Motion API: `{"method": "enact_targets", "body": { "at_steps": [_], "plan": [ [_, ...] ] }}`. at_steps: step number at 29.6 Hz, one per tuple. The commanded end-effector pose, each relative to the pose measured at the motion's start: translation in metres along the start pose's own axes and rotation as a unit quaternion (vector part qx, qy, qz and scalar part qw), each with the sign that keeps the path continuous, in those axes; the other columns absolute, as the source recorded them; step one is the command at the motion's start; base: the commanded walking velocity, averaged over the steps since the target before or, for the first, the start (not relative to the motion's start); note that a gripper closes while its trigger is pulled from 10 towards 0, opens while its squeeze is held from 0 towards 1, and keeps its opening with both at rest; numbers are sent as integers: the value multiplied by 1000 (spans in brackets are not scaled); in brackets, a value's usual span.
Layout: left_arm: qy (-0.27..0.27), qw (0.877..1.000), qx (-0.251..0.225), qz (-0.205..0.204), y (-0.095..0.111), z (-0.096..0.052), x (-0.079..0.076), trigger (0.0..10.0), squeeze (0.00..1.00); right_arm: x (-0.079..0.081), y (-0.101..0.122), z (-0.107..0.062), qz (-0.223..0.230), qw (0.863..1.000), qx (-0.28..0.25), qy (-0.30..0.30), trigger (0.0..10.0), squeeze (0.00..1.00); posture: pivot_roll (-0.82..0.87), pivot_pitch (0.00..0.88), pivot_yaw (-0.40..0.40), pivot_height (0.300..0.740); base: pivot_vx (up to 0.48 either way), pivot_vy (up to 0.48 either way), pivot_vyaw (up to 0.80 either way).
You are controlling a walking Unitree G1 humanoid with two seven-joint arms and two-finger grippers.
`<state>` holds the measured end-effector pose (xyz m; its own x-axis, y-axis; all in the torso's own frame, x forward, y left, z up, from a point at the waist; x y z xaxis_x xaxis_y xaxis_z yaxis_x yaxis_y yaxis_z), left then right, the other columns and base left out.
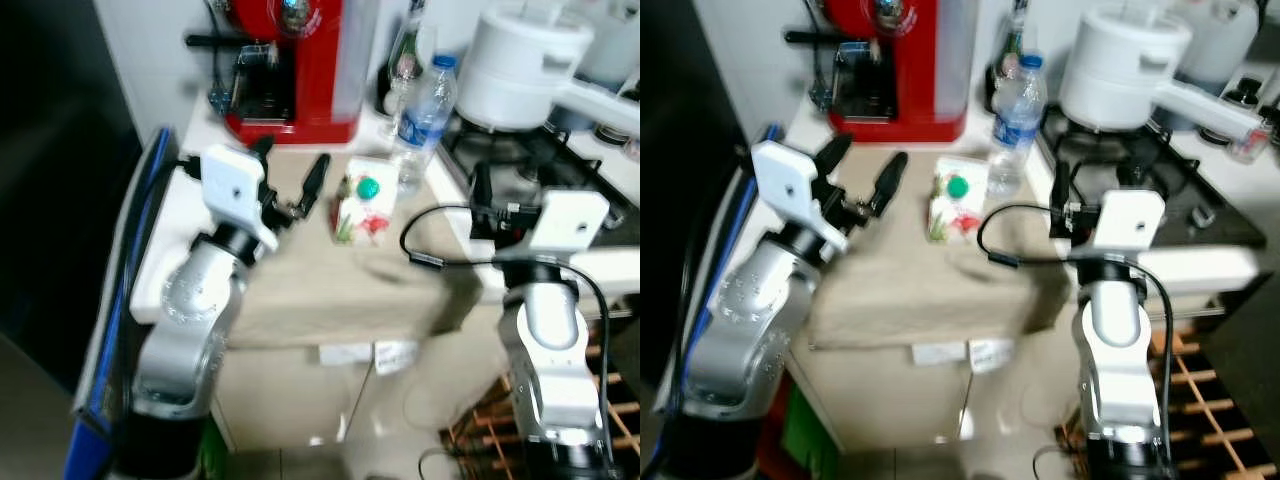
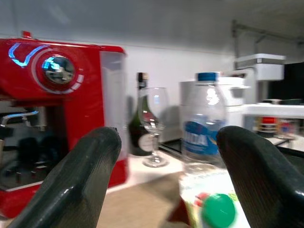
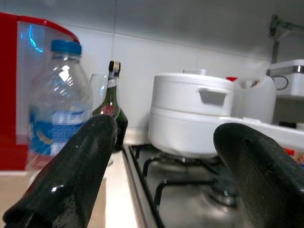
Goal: Restocking fridge
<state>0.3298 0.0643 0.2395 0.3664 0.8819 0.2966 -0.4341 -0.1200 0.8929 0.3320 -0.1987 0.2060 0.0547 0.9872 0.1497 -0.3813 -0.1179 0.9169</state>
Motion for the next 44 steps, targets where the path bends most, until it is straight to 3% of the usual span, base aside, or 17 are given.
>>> {"method": "enact_targets", "body": {
  "at_steps": [1, 11, 13, 16, 17, 25, 31, 34, 44],
  "plan": [
    [16, 1000, 8, -3, -2, -1, 11, 10000, 0, 6, 4, -1, -1, 1000, -9, 9, 10000, 0, -79, 0, -20, 740, 0, 0, 0],
    [39, 999, 18, -12, -6, 0, 27, 10000, 0, 8, 5, -7, 10, 1000, -5, 16, 10000, 0, -80, 0, -9, 740, 0, 0, 0],
    [62, 998, 25, 3, -9, -5, 39, 10000, 0, 12, 3, -10, 27, 999, 4, 26, 10000, 0, -80, 0, -9, 740, 0, 0, 0],
    [134, 986, 72, 65, -26, -29, 78, 10000, 0, 44, -3, -24, 79, 991, 35, 98, 10000, 0, -58, 0, -3, 740, 0, 0, 0],
    [144, 984, 76, 75, -25, -36, 84, 10000, 0, 55, -4, -24, 97, 988, 39, 114, 10000, 0, -27, 0, -8, 740, 0, 0, 0],
    [127, 984, 100, 70, -30, -56, 72, 10000, 0, 79, -8, -12, 133, 981, 44, 137, 10000, 0, 53, 0, -16, 740, 0, 0, 0],
    [128, 982, 113, 79, -30, -67, 70, 10000, 0, 117, -4, 8, 159, 970, 36, 180, 10000, 0, 90, 0, -7, 740, 0, 0, 0],
    [134, 981, 113, 78, -29, -66, 73, 10000, 0, 127, -6, 12, 160, 968, 36, 187, 10000, 0, 94, 0, -9, 740, 0, 0, 0],
    [137, 981, 112, 79, -27, -65, 76, 10000, 0, 130, -8, 16, 156, 970, 39, 184, 10000, 0, 93, 0, -12, 740, 0, 0, 0]
  ]
}}
Point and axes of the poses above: a point about 5 cm out from each wrist's last joint towards the gripper, its own z axis pointing out of the wrist towards the gripper, its own y axis along the axis of the wrist's last joint, x = y × z, the point moved 6 cm from there along z, pointing out of the wrist towards the gripper, and after that the axes turned 13 degrees about z, right-handed, at the moved point
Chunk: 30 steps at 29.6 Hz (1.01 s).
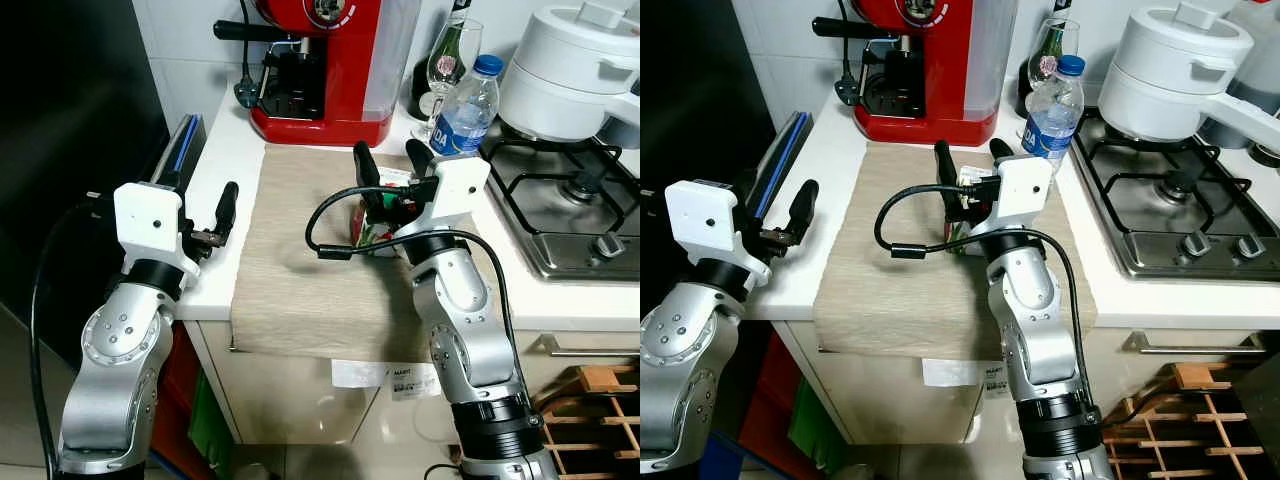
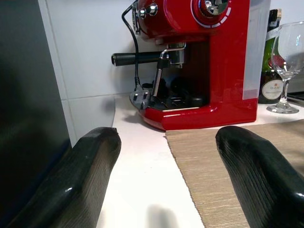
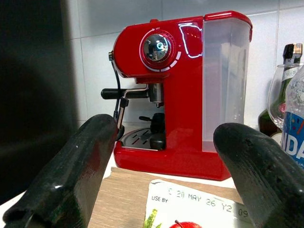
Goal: Restocking fridge
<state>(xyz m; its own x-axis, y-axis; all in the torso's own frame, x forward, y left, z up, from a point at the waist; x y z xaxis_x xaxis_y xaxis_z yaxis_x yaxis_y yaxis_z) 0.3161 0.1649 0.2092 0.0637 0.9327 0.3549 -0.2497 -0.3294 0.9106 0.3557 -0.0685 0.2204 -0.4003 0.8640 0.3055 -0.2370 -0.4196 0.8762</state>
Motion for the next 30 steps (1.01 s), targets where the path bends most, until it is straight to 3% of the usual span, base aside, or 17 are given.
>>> {"method": "enact_targets", "body": {
  "at_steps": [1, 4, 8, 18, 24, 30],
  "plan": [
    [0, 1000, -8, 4, 6, 1, 1, 10000, 0, -2, 4, 2, -7, 1000, -7, -3, 10000, 0, 93, 0, -12, 740, 0, 0, 0],
    [0, 1000, -8, 4, 7, 1, 1, 10000, 0, -3, 4, 1, -9, 1000, -5, -6, 10000, 0, 91, 0, -12, 740, 0, 0, 0],
    [-7, 1000, -16, -3, 10, 8, -3, 10000, 0, -19, 15, 1, -61, 997, -9, -48, 10000, 0, 55, 0, -20, 740, 0, 0, 0],
    [-3, 1000, -14, -14, 10, 14, -5, 10000, 0, -38, 0, 5, -2, 994, 39, -105, 10000, 0, 40, 0, -13, 740, 0, 0, 0],
    [-6, 1000, -24, -10, 14, 13, -9, 10000, 0, -27, 2, 10, 15, 996, 46, -78, 10000, 0, 31, 0, -26, 740, 0, 0, 0],
    [-102, 993, -50, -16, 15, -6, -39, 10000, 0, -22, 1, 9, 20, 996, 64, -60, 10000, 0, 35, 1, -47, 740, 0, 0, 0]
  ]
}}
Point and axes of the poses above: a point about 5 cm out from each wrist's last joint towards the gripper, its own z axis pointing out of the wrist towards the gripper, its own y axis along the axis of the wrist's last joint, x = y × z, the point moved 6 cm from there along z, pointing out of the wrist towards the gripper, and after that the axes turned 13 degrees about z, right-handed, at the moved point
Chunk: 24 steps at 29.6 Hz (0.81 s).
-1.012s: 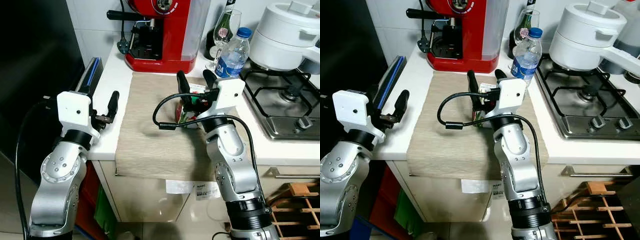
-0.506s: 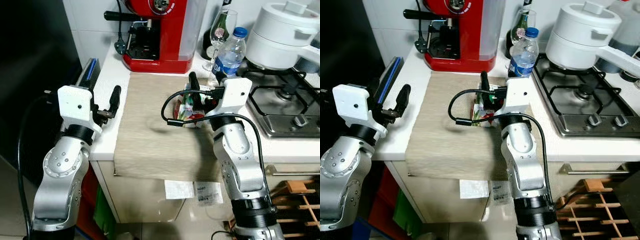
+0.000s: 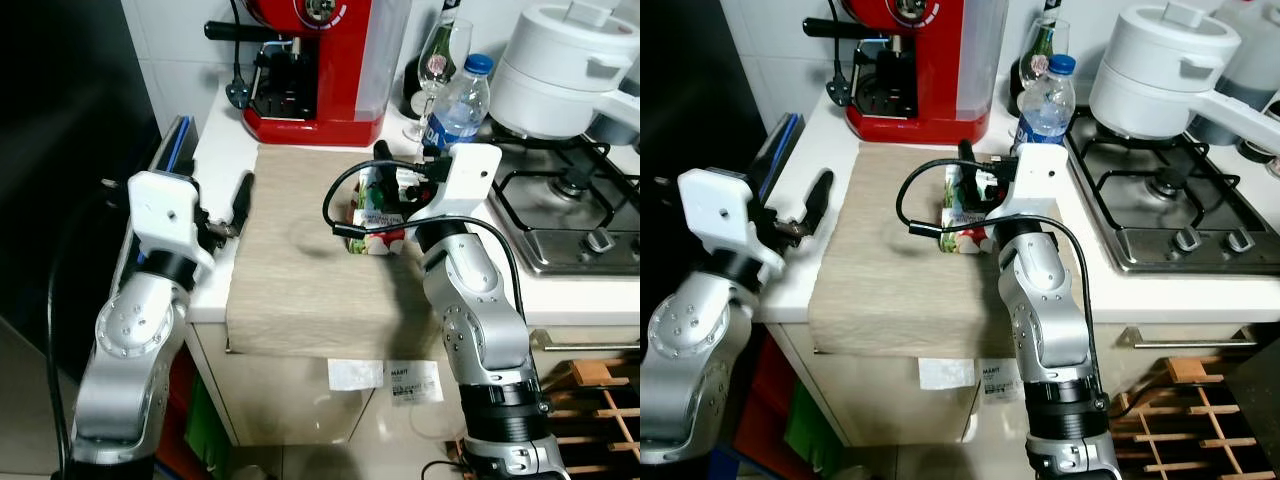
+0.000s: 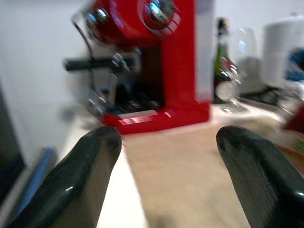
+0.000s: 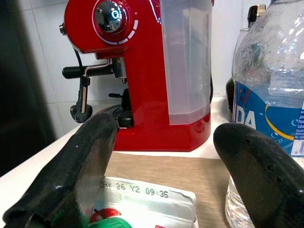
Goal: Restocking fridge
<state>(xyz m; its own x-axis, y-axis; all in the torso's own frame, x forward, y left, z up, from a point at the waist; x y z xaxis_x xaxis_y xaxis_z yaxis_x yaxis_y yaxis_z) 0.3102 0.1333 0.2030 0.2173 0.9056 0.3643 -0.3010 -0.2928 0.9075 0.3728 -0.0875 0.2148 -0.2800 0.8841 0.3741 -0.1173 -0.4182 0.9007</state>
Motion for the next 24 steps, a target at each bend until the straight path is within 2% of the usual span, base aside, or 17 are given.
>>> {"method": "enact_targets", "body": {
  "at_steps": [1, 4, 10, 19, 24],
  "plan": [
    [-25, 999, -21, -2, 8, -2, -8, 10000, 0, 3, 2, 1, 3, 1000, 6, 8, 10000, 0, 35, 1, -47, 740, 0, 0, 0],
    [-86, 996, -36, -14, 11, -8, -29, 10000, 0, 4, 1, -2, 3, 1000, 19, 17, 10000, 0, 35, 7, -59, 740, 0, 0, 0],
    [-109, 992, -59, -36, 20, -3, -40, 10000, 0, 3, 9, -9, -7, 999, 30, 25, 10000, 0, 9, 7, -78, 740, 0, 0, 0],
    [-98, 992, -63, -43, 18, 2, -35, 10000, 0, -1, 22, -15, -14, 999, 35, 36, 10000, 0, -8, 0, -74, 740, 0, 0, 0],
    [-105, 991, -62, -49, 18, 6, -41, 10000, 0, 0, 8, -11, 26, 997, 70, 38, 10000, 0, -8, 0, -65, 740, 0, 0, 0]
  ]
}}
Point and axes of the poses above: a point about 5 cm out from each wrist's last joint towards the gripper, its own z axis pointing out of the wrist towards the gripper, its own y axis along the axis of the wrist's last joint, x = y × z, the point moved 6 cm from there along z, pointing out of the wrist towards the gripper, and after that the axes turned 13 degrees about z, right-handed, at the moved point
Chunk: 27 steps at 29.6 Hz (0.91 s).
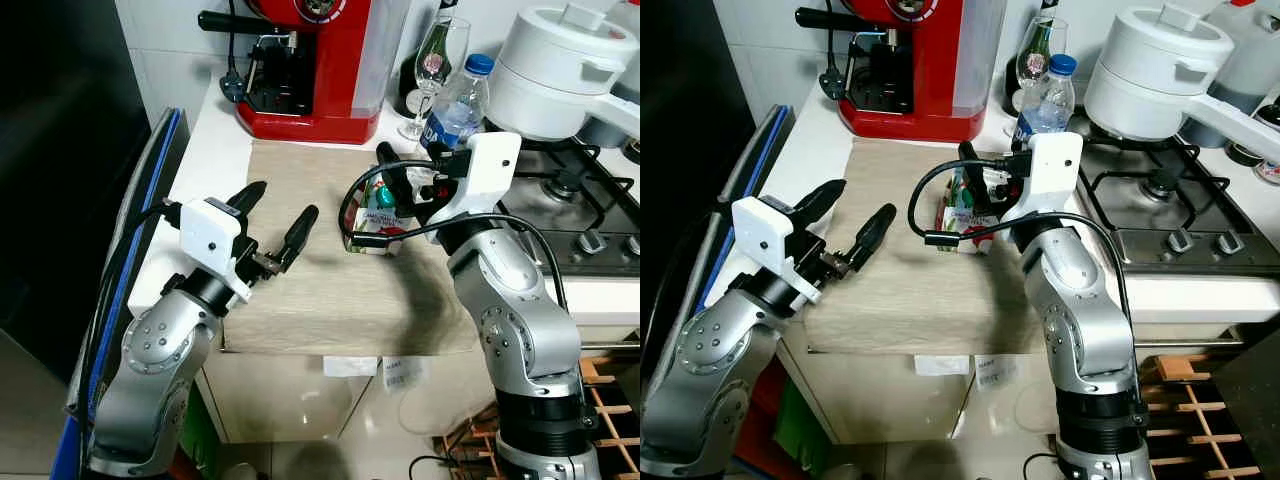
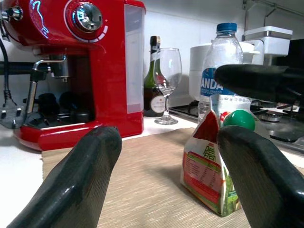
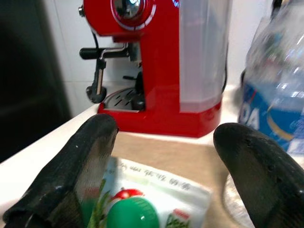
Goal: Restocking fridge
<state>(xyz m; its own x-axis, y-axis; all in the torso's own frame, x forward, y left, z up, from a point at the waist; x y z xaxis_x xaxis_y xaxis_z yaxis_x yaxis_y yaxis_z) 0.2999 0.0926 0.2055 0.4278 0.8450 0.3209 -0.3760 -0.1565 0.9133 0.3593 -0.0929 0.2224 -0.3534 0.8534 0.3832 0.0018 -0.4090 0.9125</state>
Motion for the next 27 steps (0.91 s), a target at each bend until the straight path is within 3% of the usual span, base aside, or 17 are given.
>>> {"method": "enact_targets", "body": {
  "at_steps": [1, 10, 18, 19, 20, 22, 23, 27],
  "plan": [
    [-4, 1000, -2, 0, 0, 4, -1, 10000, 0, 0, -4, 3, 20, 1000, 16, 5, 10000, 0, -7, 0, -63, 740, 0, 0, 0],
    [-2, 1000, -2, 0, 1, 4, 3, 10000, 0, 3, -17, 8, 32, 998, 53, 14, 10000, 0, 8, 0, -59, 740, 0, 0, 0],
    [-3, 1000, -3, -4, 1, 6, 1, 10000, 0, 5, -31, 12, 17, 996, 84, 17, 10000, 0, -1, 0, -67, 740, 0, 0, 0],
    [-2, 1000, -4, -9, 2, 6, 0, 10000, 0, 4, -33, 13, 17, 996, 85, 14, 7765, 0, -1, 0, -67, 740, 0, 0, 0],
    [-4, 1000, -2, -18, 1, 7, -1, 10000, 0, 2, -35, 14, 17, 996, 88, 7, 3216, 0, -7, 0, -66, 740, 0, 0, 0],
    [-7, 1000, 1, -30, 0, 7, -2, 10000, 0, 0, -37, 15, 18, 996, 91, -1, 3216, 0, -7, 0, -67, 740, 0, 0, 0],
    [-21, 999, 7, -34, -3, 5, -7, 10000, 0, -1, -37, 16, 20, 996, 92, -5, 0, 0, -6, 0, -69, 740, 0, 0, 0],
    [-37, 998, 16, -38, -6, 2, -14, 10000, 0, -3, -38, 14, 22, 995, 92, -8, 0, 0, -8, 0, -65, 740, 0, 0, 0]
  ]
}}
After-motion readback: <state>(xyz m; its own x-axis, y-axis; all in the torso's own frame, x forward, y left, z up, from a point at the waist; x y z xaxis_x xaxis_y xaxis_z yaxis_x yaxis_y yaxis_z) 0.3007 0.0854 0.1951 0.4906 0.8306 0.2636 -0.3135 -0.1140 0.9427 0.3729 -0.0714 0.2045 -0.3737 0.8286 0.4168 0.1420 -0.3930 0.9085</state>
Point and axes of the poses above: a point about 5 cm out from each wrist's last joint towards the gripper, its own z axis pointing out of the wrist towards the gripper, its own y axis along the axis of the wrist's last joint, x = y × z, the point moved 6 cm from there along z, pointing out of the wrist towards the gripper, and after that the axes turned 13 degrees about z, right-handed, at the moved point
